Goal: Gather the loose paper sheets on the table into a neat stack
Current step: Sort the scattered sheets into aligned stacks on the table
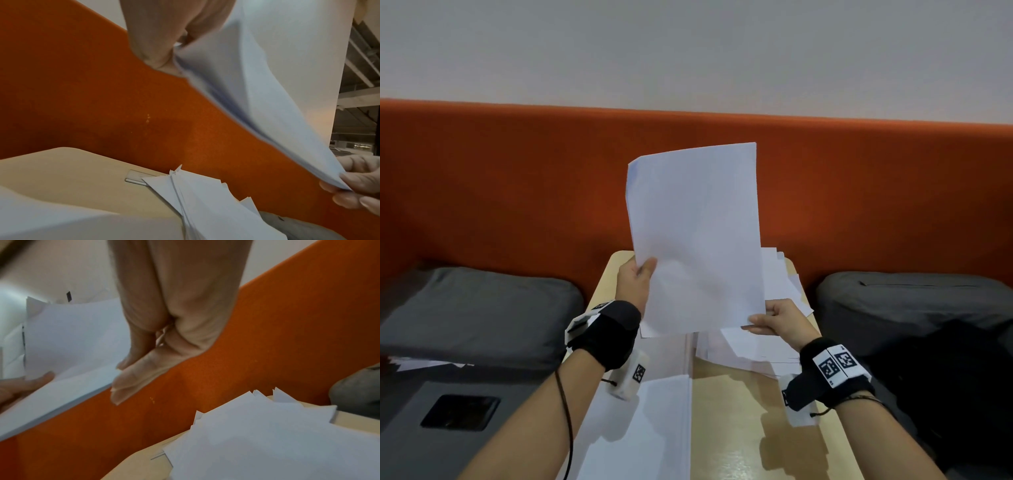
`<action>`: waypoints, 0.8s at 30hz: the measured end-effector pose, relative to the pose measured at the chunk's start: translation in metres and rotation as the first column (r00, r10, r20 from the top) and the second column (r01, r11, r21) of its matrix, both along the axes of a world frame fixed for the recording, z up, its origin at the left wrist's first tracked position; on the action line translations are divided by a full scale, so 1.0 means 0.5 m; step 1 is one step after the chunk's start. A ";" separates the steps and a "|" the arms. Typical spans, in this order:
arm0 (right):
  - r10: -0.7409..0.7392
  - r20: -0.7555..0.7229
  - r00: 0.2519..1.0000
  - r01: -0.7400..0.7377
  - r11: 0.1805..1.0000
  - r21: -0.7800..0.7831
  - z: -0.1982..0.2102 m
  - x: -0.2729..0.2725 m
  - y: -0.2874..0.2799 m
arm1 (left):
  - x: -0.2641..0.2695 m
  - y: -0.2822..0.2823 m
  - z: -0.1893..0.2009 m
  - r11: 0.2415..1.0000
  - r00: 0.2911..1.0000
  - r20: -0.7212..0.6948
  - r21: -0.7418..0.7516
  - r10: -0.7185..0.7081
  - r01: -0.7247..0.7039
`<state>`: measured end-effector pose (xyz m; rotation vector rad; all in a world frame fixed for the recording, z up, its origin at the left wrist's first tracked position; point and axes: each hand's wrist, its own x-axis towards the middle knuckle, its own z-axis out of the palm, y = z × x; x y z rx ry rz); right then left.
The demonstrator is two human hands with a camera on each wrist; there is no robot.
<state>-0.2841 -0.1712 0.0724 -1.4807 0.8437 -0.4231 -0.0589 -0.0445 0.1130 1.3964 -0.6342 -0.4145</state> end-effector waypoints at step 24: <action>-0.123 0.195 0.973 0.148 0.982 -0.118 0.086 0.051 0.015 | 0.038 0.007 0.075 0.991 0.963 0.258 -0.094 -0.073 0.100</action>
